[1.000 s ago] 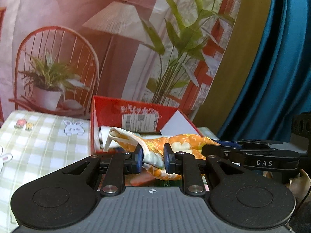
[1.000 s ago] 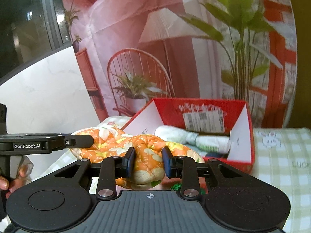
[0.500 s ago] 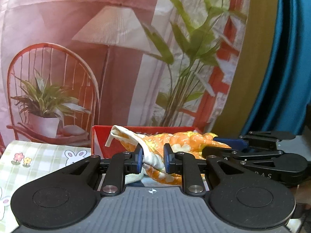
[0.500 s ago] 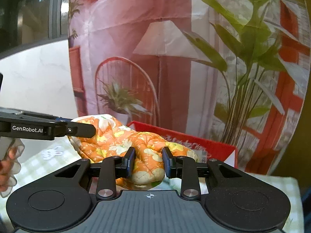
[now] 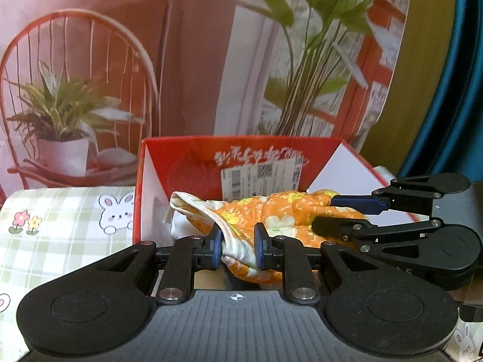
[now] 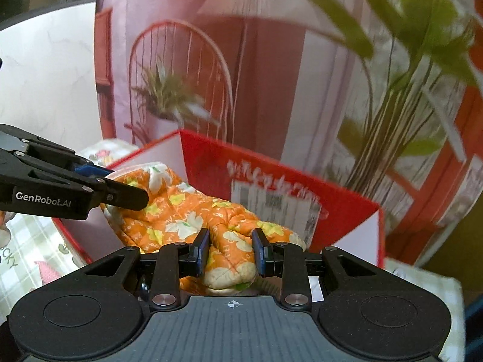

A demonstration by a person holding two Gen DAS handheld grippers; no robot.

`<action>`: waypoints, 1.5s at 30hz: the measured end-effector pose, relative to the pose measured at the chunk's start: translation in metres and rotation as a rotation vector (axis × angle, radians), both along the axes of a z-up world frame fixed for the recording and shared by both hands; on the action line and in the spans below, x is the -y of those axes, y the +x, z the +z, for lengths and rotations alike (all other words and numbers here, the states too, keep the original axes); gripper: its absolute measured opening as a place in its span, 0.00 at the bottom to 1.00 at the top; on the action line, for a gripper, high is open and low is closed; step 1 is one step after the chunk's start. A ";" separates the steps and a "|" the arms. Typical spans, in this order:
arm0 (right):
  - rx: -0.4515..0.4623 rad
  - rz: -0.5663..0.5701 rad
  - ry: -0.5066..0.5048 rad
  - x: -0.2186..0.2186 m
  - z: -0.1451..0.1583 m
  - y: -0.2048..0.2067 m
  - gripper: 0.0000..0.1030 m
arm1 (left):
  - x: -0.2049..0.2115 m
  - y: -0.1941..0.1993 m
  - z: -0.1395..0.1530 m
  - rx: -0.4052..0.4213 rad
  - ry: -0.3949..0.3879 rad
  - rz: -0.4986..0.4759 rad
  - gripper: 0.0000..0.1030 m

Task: Organize soft objects
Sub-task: 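Lift the orange floral cloth with the left tool and open it over the box, then lower the left tool onto the green tasseled pouch and close on it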

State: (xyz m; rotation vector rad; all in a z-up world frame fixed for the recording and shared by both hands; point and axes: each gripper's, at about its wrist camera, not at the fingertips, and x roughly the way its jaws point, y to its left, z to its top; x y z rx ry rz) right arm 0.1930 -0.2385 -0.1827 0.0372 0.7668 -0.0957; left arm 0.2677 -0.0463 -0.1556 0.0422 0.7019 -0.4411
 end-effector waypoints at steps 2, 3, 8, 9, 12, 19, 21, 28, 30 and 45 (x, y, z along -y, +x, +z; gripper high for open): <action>-0.017 -0.006 0.020 0.000 -0.007 0.002 0.27 | -0.002 0.002 -0.003 -0.012 -0.002 0.008 0.22; -0.023 -0.008 0.025 0.000 -0.010 0.003 0.27 | -0.003 0.002 -0.004 -0.015 -0.006 0.011 0.22; -0.041 -0.005 0.032 -0.001 -0.017 0.007 0.27 | -0.006 0.002 -0.006 -0.024 -0.008 0.010 0.40; -0.045 -0.006 0.031 0.000 -0.018 0.009 0.28 | -0.006 0.001 -0.006 -0.023 -0.006 0.009 0.42; -0.073 -0.028 0.012 -0.001 -0.022 0.012 0.32 | -0.005 -0.002 -0.004 -0.014 0.003 0.006 0.52; -0.060 -0.086 0.013 0.003 -0.015 0.001 0.59 | -0.007 -0.016 0.007 0.022 0.003 0.022 0.58; -0.041 -0.103 0.018 0.004 -0.010 -0.006 0.59 | -0.007 -0.022 0.011 0.031 -0.007 0.020 0.58; 0.052 -0.139 0.066 0.006 0.015 -0.046 0.58 | -0.005 -0.050 0.021 0.043 -0.049 0.001 0.58; 0.070 -0.133 0.063 0.003 0.021 -0.061 0.58 | -0.003 -0.060 0.022 0.041 -0.060 -0.012 0.57; 0.084 -0.125 0.153 -0.001 0.009 -0.141 0.55 | 0.020 -0.102 0.009 -0.046 -0.108 -0.102 0.57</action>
